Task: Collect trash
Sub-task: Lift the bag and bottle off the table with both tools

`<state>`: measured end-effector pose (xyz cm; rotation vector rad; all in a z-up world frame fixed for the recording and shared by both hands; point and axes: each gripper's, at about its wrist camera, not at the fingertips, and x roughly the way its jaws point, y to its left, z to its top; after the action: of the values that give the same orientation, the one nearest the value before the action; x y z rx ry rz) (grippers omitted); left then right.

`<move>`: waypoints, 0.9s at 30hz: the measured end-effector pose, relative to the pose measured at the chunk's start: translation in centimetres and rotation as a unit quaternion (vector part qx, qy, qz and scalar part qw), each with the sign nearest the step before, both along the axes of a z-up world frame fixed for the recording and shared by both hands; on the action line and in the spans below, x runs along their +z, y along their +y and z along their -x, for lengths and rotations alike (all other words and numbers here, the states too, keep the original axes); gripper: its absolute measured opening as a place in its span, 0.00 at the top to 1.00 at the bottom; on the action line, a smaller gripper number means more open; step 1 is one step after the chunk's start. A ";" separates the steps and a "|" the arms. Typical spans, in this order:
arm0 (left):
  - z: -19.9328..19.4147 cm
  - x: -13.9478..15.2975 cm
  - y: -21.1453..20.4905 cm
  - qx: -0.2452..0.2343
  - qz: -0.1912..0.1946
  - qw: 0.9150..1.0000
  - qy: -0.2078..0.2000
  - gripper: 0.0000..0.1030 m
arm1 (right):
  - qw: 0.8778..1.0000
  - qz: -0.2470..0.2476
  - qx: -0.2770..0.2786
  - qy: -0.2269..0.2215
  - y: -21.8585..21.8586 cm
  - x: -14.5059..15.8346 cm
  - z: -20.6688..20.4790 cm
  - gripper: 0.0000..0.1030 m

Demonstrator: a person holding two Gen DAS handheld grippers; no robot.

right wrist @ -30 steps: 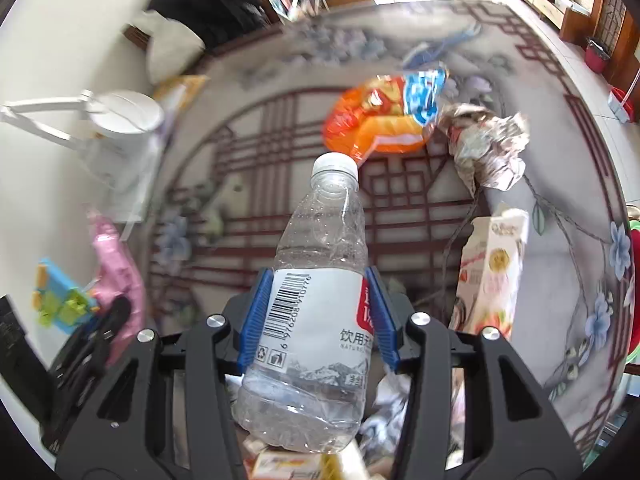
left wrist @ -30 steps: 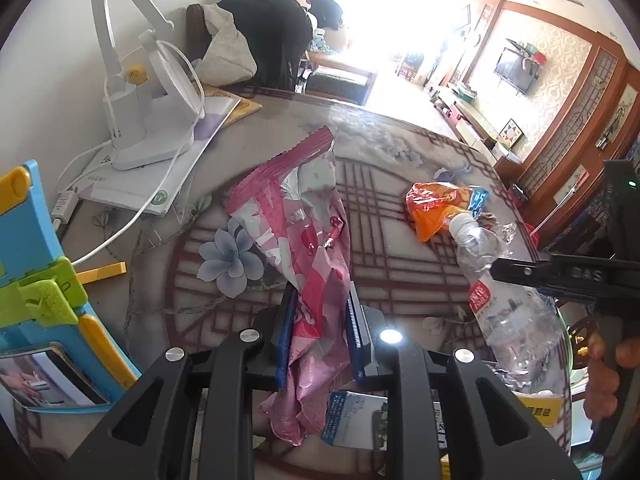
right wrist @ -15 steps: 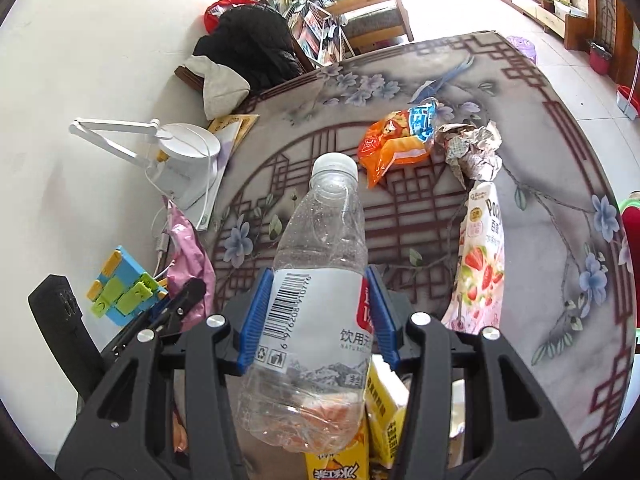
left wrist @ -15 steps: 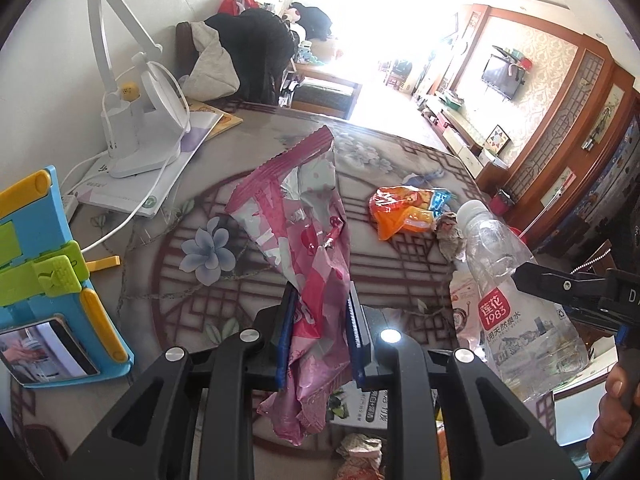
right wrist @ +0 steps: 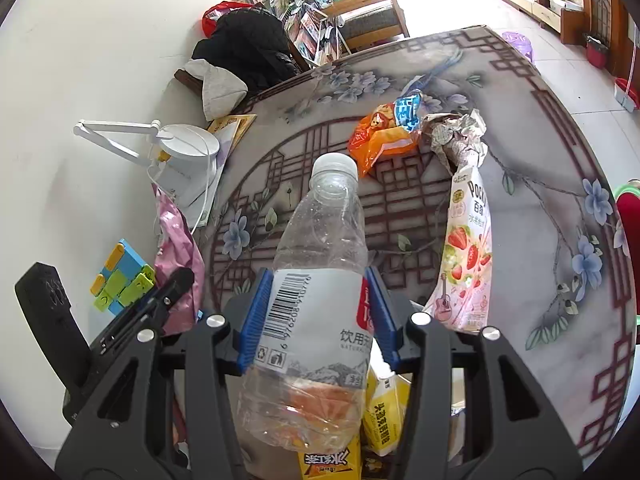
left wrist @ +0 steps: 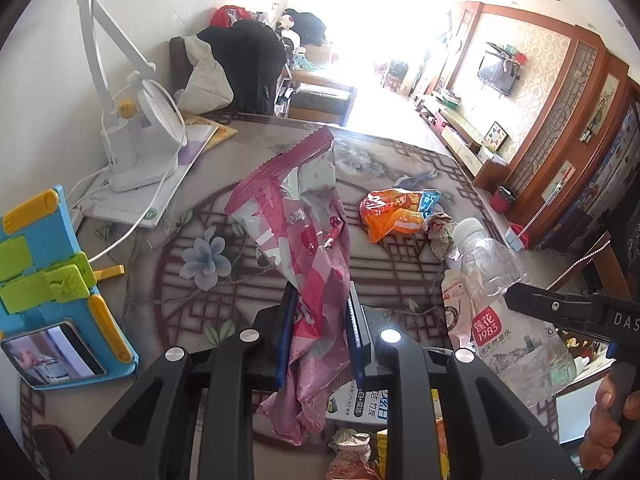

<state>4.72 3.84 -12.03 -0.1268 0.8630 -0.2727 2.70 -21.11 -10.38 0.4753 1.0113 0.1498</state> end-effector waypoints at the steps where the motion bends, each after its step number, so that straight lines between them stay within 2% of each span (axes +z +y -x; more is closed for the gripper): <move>1: 0.0 0.2 -0.1 0.000 -0.002 1.000 -0.002 0.80 | 1.000 -0.001 0.000 0.000 -0.1 0.0 0.0 0.55; 8: 0.5 0.6 -0.9 0.006 -0.011 1.000 -0.007 0.80 | 1.000 -0.022 0.004 -0.007 -1.0 -0.4 0.5 0.55; 14: 0.8 1.0 -2.8 0.024 0.000 1.000 -0.008 0.80 | 0.999 -0.026 0.024 -0.010 -2.0 -0.1 0.7 0.55; 27: 3.0 2.2 -9.9 0.037 -0.012 0.999 -0.024 0.80 | 0.998 -0.040 0.042 -0.027 -8.7 1.1 1.7 0.55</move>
<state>1.76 -6.01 -9.87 -0.1294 0.8116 -0.1958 0.95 -29.77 -9.32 0.4995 0.9760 0.2779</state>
